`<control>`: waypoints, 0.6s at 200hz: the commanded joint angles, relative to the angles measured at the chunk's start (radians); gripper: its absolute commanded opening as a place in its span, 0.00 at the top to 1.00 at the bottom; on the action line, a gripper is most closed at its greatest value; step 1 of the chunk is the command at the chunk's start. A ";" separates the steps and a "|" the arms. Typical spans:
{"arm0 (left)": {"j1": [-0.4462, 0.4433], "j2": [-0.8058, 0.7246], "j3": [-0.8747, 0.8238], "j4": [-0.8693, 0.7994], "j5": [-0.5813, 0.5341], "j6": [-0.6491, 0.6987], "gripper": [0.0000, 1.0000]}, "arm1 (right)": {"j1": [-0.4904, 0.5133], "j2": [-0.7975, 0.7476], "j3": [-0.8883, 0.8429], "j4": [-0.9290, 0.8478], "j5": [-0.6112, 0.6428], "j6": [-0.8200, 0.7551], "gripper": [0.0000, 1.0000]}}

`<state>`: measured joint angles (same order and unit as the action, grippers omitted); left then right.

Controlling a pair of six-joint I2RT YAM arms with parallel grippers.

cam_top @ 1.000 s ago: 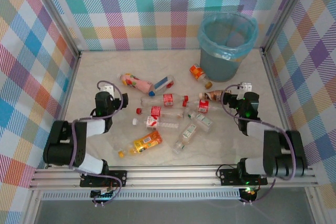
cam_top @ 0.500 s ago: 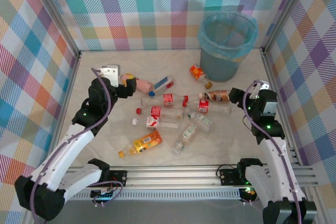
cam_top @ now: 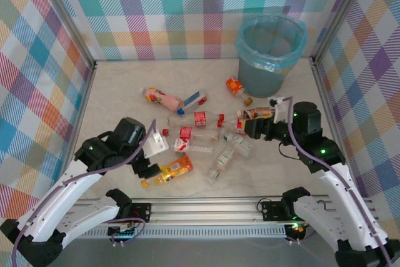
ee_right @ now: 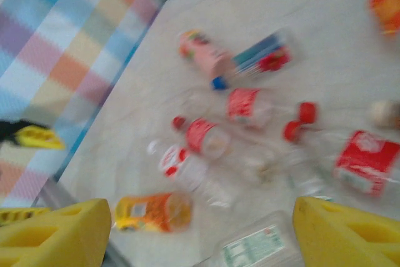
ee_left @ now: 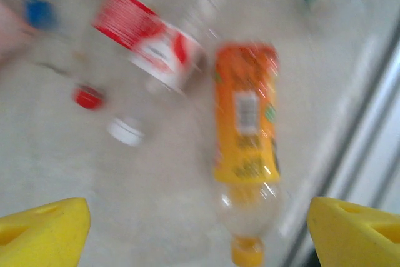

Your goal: Put the plastic bottles in the bin

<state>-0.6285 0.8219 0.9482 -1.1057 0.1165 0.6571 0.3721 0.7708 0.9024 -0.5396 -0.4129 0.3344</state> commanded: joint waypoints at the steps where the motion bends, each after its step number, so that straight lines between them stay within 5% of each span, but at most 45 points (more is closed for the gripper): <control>1: -0.026 -0.027 -0.063 -0.086 0.058 0.081 0.10 | 0.125 0.033 0.060 -0.043 0.030 -0.029 0.23; 50: -0.080 0.059 -0.170 -0.017 -0.012 0.012 0.11 | 0.287 0.100 0.078 0.007 0.131 -0.042 0.22; 120: -0.155 0.199 -0.236 0.098 -0.130 -0.070 0.05 | 0.307 0.093 0.075 0.053 0.199 -0.074 0.17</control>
<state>-0.7578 0.9695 0.7174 -1.0554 0.0391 0.6300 0.6743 0.8864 0.9504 -0.5205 -0.2535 0.2939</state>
